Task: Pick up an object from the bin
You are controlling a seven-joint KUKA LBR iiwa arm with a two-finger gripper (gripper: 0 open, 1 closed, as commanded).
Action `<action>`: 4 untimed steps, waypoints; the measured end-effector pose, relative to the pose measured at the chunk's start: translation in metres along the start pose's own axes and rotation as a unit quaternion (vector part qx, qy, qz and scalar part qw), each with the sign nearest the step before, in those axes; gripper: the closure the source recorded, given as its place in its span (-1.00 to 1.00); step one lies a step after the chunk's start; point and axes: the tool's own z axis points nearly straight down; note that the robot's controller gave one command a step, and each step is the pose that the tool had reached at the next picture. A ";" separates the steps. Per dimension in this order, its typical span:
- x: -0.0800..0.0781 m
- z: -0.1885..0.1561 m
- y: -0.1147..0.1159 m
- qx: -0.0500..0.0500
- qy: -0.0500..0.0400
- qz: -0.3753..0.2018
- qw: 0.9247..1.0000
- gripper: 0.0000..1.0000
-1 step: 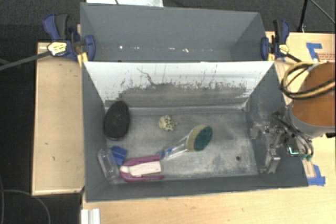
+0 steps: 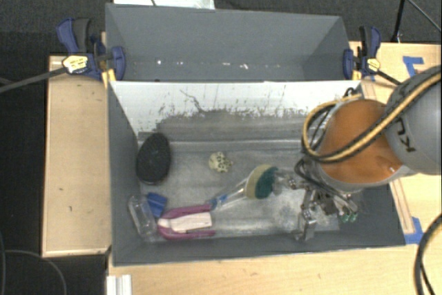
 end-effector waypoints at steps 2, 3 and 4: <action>-0.106 0.027 0.052 0.001 -0.005 0.044 0.999 -1.00; -0.105 0.023 0.052 0.002 -0.004 0.041 0.999 1.00; -0.105 -0.131 0.039 0.002 -0.005 0.033 0.999 1.00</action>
Offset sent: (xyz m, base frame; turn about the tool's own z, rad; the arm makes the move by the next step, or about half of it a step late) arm 0.0467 0.0734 0.0507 0.0071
